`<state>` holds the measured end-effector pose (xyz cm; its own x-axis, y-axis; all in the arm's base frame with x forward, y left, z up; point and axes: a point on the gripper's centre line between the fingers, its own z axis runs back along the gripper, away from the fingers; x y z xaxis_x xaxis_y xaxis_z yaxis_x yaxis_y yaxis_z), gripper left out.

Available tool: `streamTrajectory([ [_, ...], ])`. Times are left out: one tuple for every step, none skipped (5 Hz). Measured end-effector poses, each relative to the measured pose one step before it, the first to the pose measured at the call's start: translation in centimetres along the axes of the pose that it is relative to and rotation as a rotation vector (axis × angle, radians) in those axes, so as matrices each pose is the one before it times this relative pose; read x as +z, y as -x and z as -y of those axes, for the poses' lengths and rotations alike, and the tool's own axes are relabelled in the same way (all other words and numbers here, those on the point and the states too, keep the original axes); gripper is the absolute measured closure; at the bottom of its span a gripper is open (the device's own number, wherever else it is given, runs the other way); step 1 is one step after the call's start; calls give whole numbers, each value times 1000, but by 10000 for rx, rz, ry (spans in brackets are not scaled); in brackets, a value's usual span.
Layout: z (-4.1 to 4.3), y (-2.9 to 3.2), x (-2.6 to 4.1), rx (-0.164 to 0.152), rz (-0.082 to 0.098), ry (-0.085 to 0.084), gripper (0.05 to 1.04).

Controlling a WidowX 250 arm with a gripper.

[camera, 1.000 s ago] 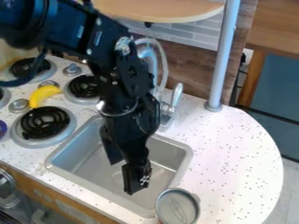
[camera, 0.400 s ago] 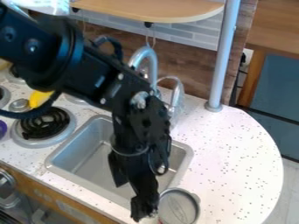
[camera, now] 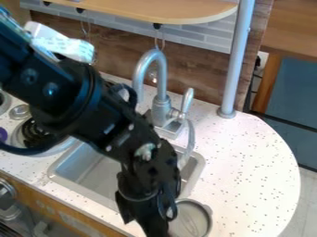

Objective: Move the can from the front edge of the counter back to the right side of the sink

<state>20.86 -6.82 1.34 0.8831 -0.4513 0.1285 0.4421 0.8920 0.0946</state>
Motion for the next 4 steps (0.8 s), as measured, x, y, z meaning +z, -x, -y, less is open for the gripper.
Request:
streamTrajectory([
  [491, 61, -966, 206, 407, -116, 83],
  [324, 134, -874, 324, 398, -48, 83],
  [492, 442, -1438, 105, -275, 14, 83],
  [833, -787, -2388, -285, -70, 101, 83],
])
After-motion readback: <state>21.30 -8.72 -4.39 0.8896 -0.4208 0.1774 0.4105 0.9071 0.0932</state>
